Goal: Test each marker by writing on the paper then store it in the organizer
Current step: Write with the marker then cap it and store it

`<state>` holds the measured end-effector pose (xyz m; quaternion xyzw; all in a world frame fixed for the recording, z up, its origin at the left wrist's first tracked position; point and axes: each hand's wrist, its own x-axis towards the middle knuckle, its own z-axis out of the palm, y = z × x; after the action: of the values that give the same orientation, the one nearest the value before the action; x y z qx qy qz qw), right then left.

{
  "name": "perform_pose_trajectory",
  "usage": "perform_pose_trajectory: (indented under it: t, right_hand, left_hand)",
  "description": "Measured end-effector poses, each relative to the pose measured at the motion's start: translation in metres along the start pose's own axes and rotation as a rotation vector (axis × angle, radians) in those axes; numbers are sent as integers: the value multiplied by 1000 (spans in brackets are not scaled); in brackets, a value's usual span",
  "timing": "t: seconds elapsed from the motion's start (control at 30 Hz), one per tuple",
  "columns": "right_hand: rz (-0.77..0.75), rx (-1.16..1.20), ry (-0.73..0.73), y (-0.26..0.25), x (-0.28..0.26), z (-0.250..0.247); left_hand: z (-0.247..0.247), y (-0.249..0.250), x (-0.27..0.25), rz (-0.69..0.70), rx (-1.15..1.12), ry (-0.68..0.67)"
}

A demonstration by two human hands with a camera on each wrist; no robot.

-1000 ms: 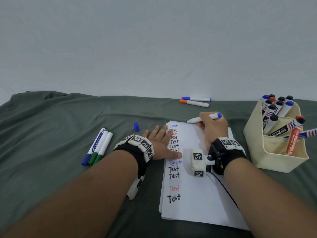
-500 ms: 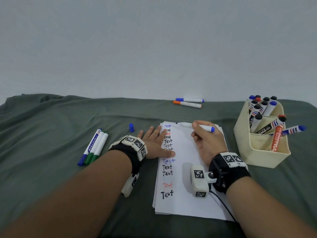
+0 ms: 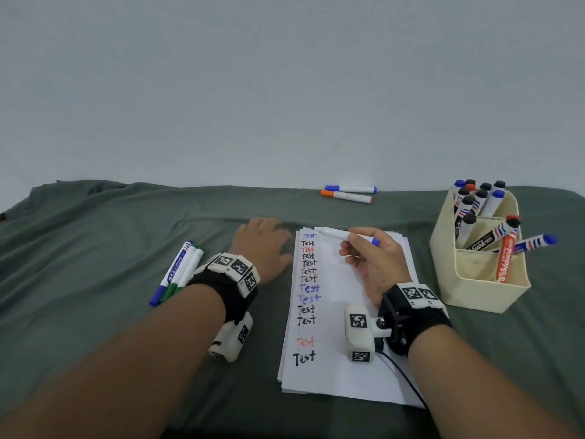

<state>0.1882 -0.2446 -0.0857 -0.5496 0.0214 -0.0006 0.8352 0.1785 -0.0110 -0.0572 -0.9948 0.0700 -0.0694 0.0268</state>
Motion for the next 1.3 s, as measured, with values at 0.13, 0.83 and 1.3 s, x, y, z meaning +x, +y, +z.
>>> perform_pose_trajectory:
  t: [0.13,0.83,1.3]
  right_hand:
    - [-22,-11,-13,1,0,0]
    - [-22,-46,-82,2,-2,-1]
    - [-42,-152,-124,4,-4,1]
  left_hand:
    - [-1,-34,-2,-223,-14,22]
    - [-12,16,2,8,-355,-46]
    - [-9,15,2,82,-363,-28]
